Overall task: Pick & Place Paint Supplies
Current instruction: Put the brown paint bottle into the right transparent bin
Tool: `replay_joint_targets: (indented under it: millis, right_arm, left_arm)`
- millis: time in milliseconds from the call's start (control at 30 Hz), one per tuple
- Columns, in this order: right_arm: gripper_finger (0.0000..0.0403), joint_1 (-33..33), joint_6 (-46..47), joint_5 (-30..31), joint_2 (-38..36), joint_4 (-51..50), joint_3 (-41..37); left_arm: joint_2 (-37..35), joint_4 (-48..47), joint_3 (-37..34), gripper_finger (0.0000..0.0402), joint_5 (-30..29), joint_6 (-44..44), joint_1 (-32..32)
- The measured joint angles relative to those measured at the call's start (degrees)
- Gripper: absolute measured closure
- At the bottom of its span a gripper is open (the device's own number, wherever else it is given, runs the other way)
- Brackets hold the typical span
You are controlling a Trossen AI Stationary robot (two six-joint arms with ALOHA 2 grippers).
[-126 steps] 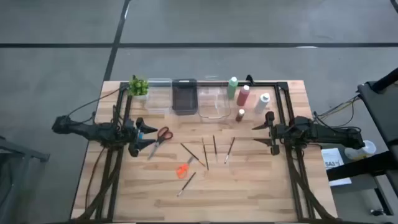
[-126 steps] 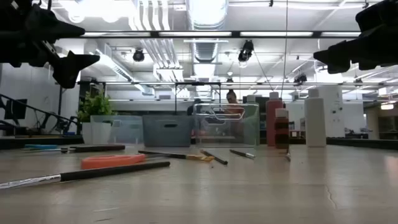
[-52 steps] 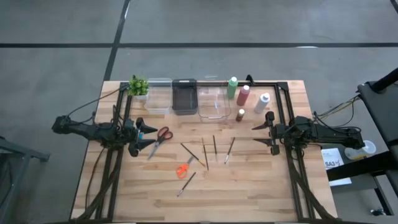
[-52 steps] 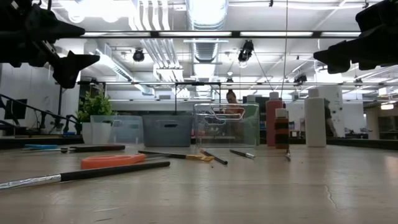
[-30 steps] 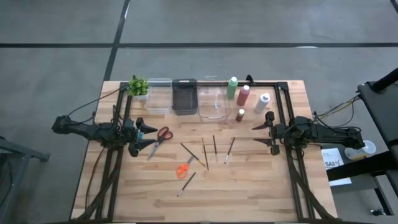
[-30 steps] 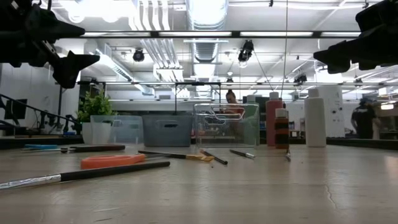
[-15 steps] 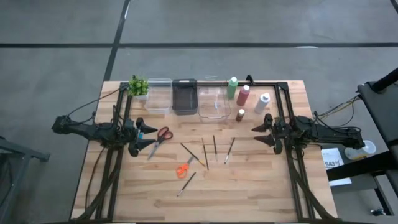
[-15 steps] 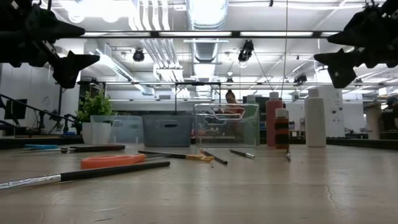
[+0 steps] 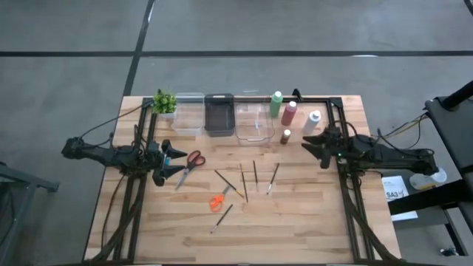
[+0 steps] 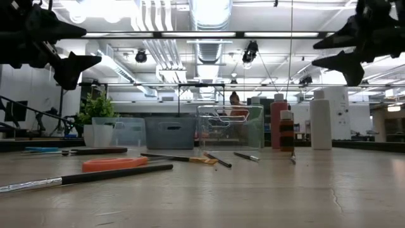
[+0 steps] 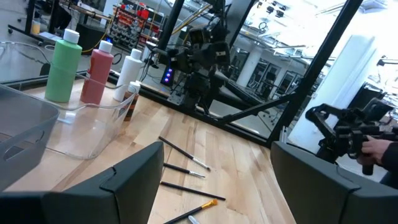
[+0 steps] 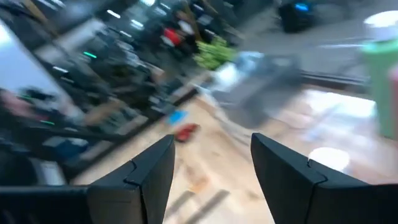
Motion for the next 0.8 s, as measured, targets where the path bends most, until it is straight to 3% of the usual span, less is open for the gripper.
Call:
replay_joint_targets:
  millis: [300, 533, 800]
  right_arm:
    - [0.0196, -3.2, 0.1, 1.3, 28.4, -20.8, 21.5]
    - [0.0196, -11.6, -2.9, -8.6, 51.4, -40.7, 41.4]
    - [0.0196, -18.3, -10.6, -9.4, 71.3, -53.9, 57.5]
  left_arm:
    - [0.0, 0.0, 0.0, 0.0099, 0.0, 0.0, 0.0]
    - [0.0, 0.0, 0.0, 0.0099, 0.0, 0.0, 0.0]
    - [0.0, 0.0, 0.0, 0.0099, 0.0, 0.0, 0.0]
